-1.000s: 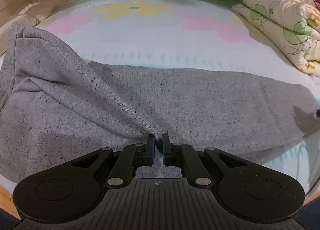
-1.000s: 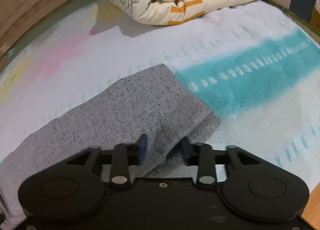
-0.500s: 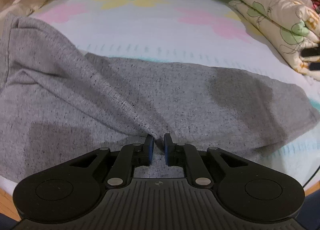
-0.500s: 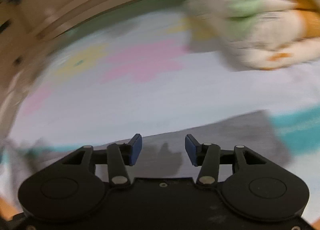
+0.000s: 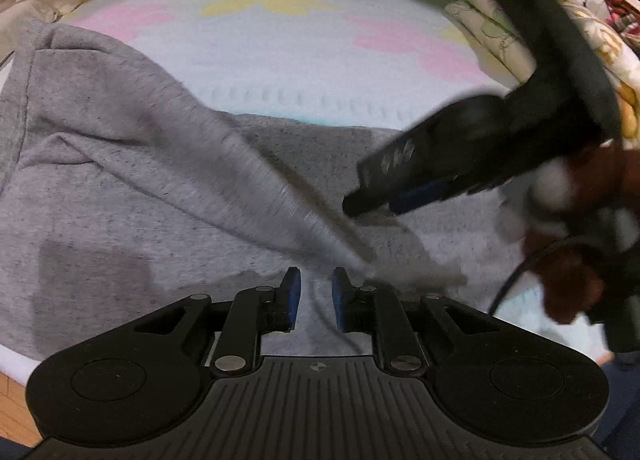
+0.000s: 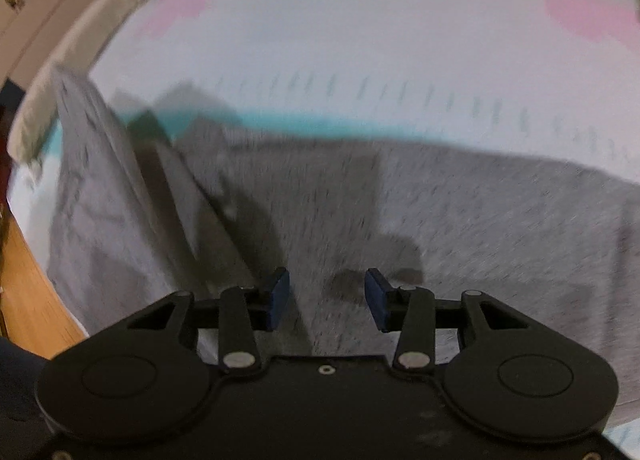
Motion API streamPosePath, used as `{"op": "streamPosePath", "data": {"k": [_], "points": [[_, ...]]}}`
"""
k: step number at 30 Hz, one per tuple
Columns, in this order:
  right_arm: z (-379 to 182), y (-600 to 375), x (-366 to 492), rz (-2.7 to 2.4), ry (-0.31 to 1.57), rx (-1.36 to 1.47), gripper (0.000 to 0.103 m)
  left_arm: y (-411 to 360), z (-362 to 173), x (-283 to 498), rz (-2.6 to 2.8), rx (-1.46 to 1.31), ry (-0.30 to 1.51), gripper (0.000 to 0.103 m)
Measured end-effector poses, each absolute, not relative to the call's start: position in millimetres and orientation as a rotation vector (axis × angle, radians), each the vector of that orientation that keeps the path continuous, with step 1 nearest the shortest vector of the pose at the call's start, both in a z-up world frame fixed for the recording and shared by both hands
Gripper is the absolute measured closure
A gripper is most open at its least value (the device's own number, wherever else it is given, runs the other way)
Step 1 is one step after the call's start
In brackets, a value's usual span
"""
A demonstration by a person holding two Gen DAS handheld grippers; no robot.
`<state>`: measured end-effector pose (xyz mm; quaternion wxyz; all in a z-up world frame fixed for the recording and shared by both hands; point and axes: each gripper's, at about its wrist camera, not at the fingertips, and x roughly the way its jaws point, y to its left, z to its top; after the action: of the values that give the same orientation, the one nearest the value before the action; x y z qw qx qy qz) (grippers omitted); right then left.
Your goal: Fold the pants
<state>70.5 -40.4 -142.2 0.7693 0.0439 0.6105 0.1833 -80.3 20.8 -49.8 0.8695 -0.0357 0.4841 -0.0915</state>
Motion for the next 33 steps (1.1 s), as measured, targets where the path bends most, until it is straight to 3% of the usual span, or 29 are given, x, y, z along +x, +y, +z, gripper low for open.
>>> {"op": "streamPosePath", "data": {"k": [10,21,26,33], "points": [[-127.3,-49.6,56.0,0.487,1.189,0.175,0.057,101.9,-23.1,-34.5,-0.025,-0.023,0.981,0.086],[-108.5,-31.7,46.3,0.643,1.049,0.168,0.056,159.3,-71.6,32.8,0.07,-0.084,1.166,0.087],[-99.3,-13.1,53.7,0.727,1.002,0.175,0.042,157.2,-72.0,47.1,0.1,-0.017,1.123,0.087],[-109.4,34.0,56.5,0.751,0.963,0.064,0.042,185.2,-74.8,49.8,0.127,-0.163,1.147,0.087]]}}
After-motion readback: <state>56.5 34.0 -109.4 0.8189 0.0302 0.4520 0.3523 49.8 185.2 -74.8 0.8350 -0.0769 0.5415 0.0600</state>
